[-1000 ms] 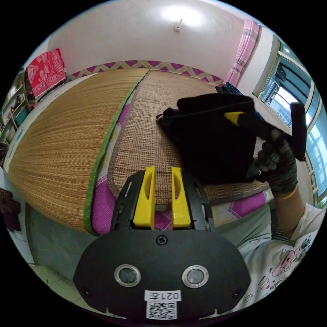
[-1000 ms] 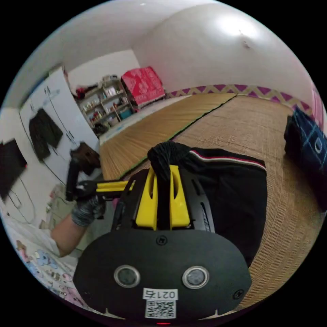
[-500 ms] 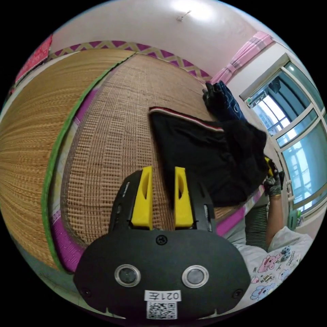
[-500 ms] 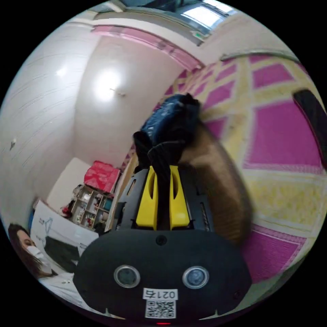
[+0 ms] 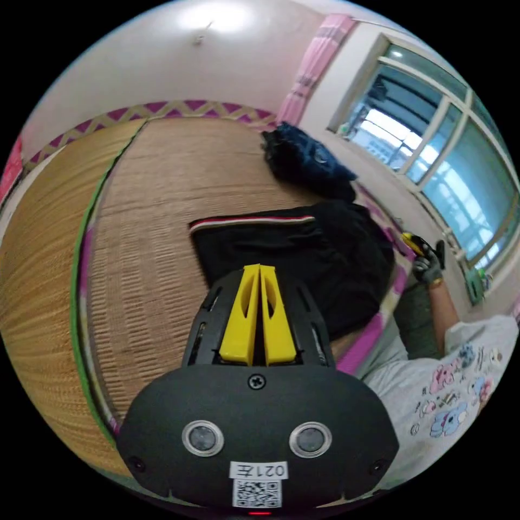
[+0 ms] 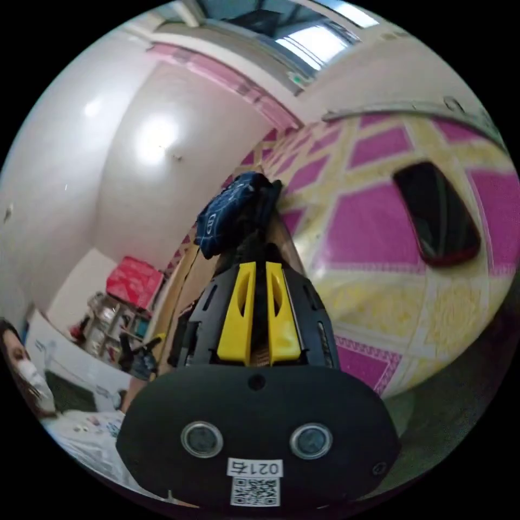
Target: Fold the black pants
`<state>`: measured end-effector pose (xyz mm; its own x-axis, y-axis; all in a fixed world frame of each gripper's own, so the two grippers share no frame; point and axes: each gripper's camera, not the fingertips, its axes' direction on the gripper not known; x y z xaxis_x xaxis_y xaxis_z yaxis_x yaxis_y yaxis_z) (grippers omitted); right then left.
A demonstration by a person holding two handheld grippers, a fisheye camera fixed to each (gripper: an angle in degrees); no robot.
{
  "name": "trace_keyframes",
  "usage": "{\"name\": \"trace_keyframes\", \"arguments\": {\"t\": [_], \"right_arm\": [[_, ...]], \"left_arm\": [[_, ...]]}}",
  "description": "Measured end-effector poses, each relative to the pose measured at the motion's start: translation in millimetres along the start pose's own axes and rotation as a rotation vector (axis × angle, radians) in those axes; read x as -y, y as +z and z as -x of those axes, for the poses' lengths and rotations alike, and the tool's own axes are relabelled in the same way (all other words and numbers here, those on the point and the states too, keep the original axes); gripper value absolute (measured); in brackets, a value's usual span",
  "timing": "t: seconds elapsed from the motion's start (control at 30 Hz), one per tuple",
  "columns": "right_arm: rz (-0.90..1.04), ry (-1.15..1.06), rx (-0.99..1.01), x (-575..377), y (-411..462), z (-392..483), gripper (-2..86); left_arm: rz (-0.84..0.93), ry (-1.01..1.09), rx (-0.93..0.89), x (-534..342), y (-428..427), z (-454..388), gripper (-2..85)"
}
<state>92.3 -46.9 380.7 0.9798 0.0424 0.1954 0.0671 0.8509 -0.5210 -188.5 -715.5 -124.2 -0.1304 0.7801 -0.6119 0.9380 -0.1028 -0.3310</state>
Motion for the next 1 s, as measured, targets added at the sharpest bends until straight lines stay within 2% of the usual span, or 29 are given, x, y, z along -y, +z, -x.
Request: {"name": "trace_keyframes", "arguments": {"t": [0.17,0.23,0.27,0.3,0.33,0.37,0.5,0.63,0.73,0.83,0.9,1.0], "right_arm": [[0.208,-0.439,-0.029,29,81,94,0.3],[0.298,-0.569,-0.087,29,126,118,-0.4],[0.369,-0.611,-0.18,28,156,124,-0.7],[0.441,-0.609,-0.341,27,184,119,-0.8],[0.482,-0.61,-0.407,27,197,114,-0.8],[0.488,-0.61,-0.389,26,203,109,-0.8],[0.433,-0.529,-0.339,27,187,114,-0.6],[0.392,-0.547,-0.296,13,180,111,-0.6],[0.382,-0.549,-0.295,9,179,114,-0.6],[0.39,-0.545,-0.294,7,181,116,-0.6],[0.393,-0.536,-0.283,7,180,117,-0.6],[0.394,-0.525,-0.265,6,179,117,-0.6]], "left_arm": [[0.01,0.138,-0.242,19,24,-67,2.0],[0.025,0.155,-0.287,25,40,-84,3.0],[0.054,0.161,-0.272,27,52,-92,3.2],[0.08,0.162,-0.245,27,60,-94,2.8],[0.161,0.151,-0.154,26,77,-96,1.9],[0.151,0.147,-0.12,21,81,-92,0.9],[0.063,0.128,-0.228,20,60,-86,0.7],[0.015,0.311,-0.243,31,55,-127,8.4],[0.028,0.411,-0.136,39,71,-156,10.9],[0.106,0.427,0.018,49,91,-168,8.3],[0.086,0.395,0.117,53,88,-166,4.7],[-0.012,0.282,0.01,58,47,-138,3.0]]}}
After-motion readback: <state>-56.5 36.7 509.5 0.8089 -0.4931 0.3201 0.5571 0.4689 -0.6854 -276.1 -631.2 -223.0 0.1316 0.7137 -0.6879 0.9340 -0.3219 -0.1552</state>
